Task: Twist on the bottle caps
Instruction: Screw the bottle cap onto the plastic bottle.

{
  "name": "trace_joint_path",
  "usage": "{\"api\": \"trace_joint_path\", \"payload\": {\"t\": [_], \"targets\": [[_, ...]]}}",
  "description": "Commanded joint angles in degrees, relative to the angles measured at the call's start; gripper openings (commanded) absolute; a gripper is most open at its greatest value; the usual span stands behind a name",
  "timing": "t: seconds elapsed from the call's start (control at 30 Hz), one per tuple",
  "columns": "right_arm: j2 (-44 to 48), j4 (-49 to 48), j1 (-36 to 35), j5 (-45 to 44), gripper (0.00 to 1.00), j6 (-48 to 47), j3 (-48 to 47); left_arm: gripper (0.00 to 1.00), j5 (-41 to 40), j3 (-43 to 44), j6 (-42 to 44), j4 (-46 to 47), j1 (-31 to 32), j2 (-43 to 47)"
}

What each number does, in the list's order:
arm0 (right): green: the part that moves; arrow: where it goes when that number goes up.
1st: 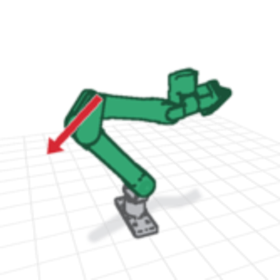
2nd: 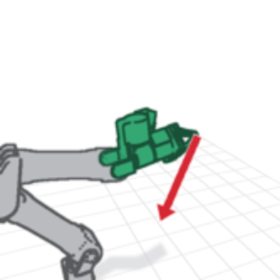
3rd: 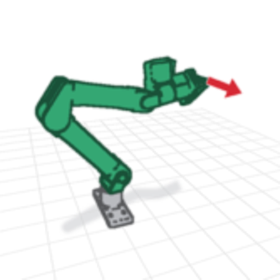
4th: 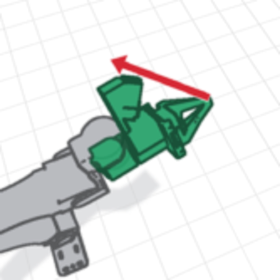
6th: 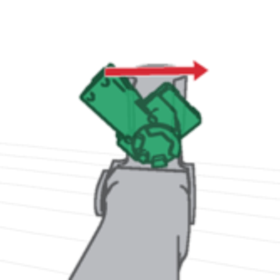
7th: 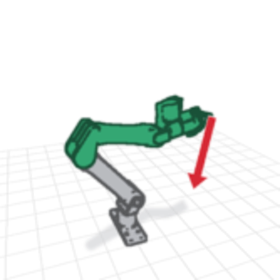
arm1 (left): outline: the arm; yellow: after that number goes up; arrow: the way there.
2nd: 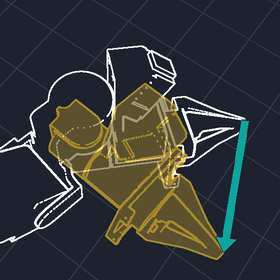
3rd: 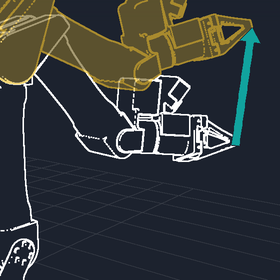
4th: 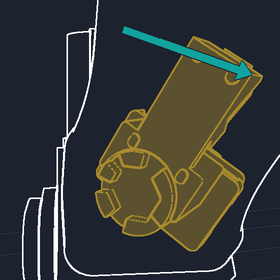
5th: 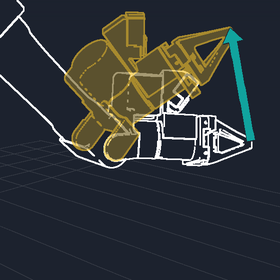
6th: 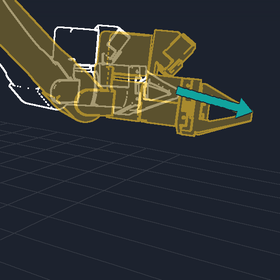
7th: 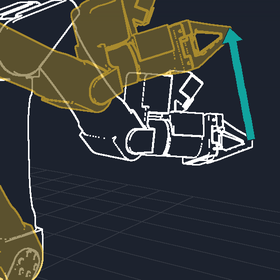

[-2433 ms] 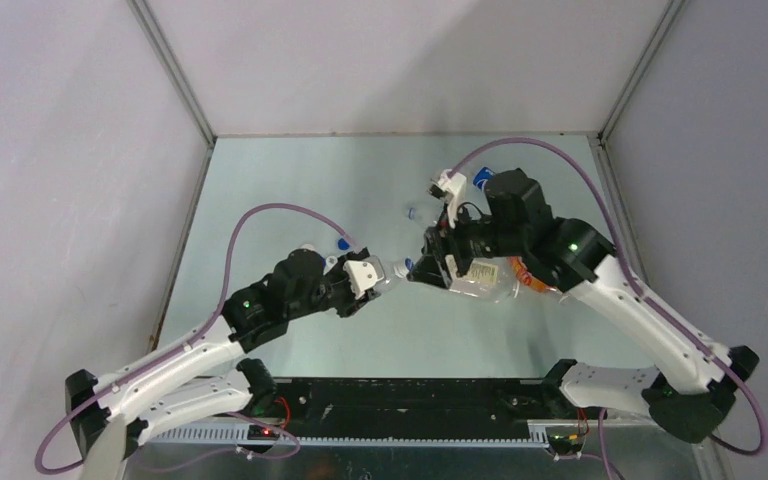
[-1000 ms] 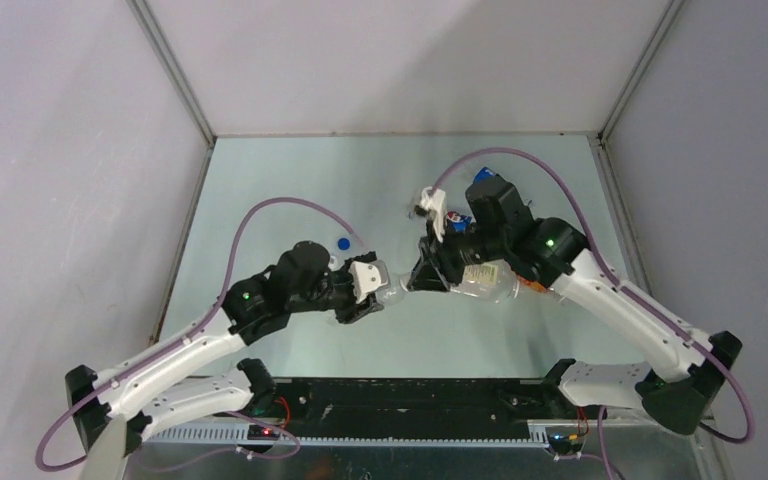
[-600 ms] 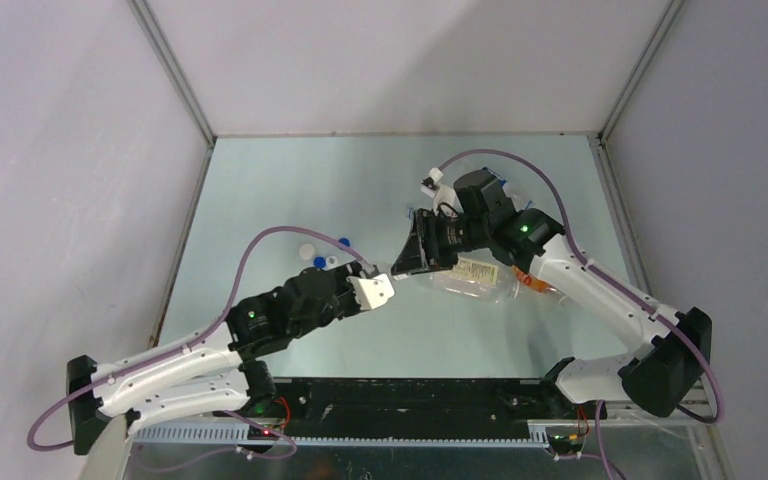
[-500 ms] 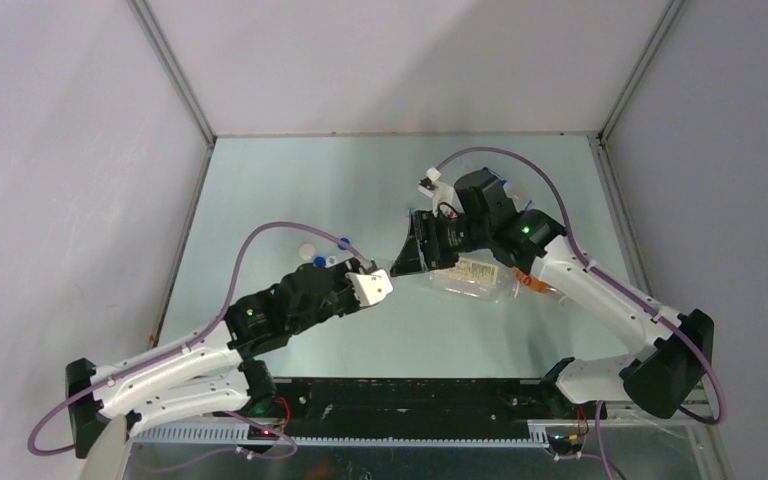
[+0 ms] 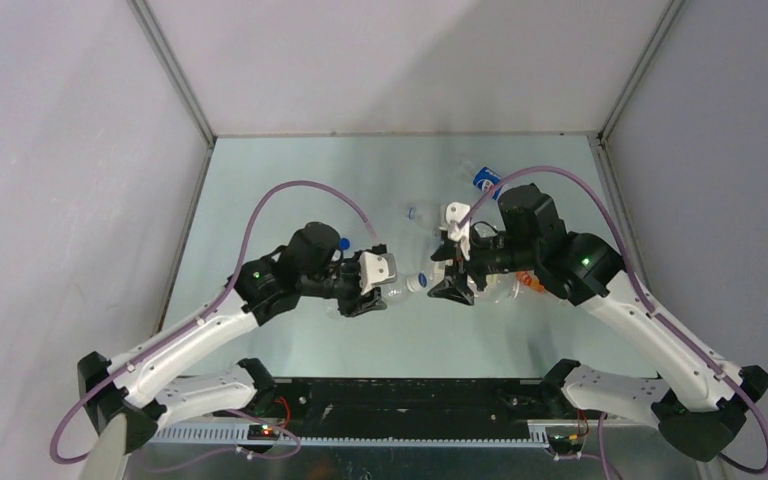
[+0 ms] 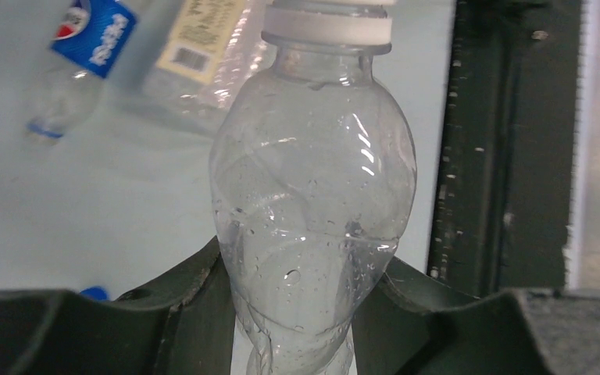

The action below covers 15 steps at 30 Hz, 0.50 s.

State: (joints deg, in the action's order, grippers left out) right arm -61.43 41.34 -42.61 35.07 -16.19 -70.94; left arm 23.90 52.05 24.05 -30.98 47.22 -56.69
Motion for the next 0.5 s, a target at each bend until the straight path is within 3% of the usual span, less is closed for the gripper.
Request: {"api": "trace_joint_path", "payload": {"t": [0.0, 0.47], "targets": [[2.07, 2.07, -0.47, 3.14, 0.66, -18.09, 1.52, 0.00, 11.03, 3.77, 1.83, -4.19, -0.38, -1.81], [2.01, 0.70, -3.66, 7.87, 0.54, -21.91, 2.35, 0.00, 13.83, 4.75, 0.29, -2.07, -0.37, -3.21]]}}
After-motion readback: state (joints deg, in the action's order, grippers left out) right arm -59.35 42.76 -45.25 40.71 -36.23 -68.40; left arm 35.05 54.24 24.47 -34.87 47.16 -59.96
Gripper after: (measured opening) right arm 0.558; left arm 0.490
